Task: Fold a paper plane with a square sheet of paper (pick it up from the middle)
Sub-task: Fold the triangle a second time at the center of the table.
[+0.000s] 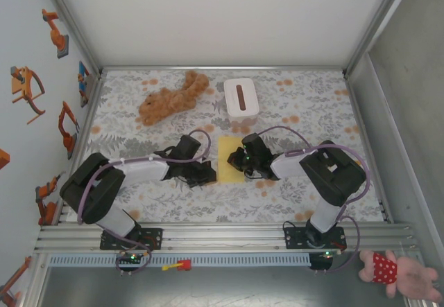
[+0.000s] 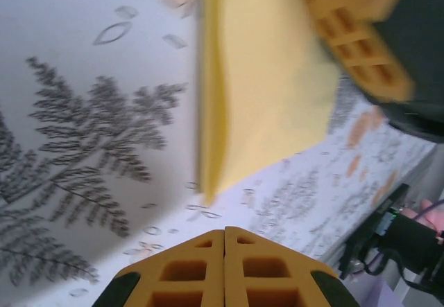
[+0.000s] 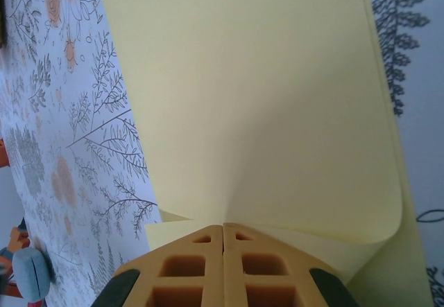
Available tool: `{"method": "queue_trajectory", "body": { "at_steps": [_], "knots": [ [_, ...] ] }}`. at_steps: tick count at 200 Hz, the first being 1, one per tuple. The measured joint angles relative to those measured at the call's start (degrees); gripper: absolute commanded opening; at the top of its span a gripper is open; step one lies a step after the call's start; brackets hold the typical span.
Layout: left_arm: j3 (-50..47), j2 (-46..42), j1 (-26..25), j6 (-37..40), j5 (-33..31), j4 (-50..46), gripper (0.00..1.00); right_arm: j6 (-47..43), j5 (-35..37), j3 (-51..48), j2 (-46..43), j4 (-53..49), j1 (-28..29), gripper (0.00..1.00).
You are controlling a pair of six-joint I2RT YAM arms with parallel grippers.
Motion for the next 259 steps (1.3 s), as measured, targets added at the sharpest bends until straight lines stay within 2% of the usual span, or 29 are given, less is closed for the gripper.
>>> {"method": "queue_trajectory", "body": {
  "at_steps": [22, 52, 90, 175, 259],
  "knots": [
    [2.5, -1.2, 0.0, 0.0, -0.4, -0.2, 0.05, 0.0, 0.0, 0.0, 0.0, 0.0, 0.0, 0.0],
    [5.3, 2.5, 0.0, -0.1, -0.4, 0.5, 0.03, 0.0, 0.0, 0.0, 0.0, 0.0, 0.0, 0.0],
    [5.6, 7.2, 0.0, -0.3, -0.5, 0.6, 0.02, 0.0, 0.0, 0.0, 0.0, 0.0, 0.0, 0.0],
    [6.6, 10.6, 0.0, -0.4, -1.5, -1.0, 0.0, -0.7, -0.2, 0.1, -0.1, -0.1, 0.0, 0.0],
    [7.4, 11.1, 0.0, -0.5, -1.5, -2.3, 0.0, -12.3, -1.6, 3.1, -7.9, -12.8, 0.0, 0.0]
  ]
}}
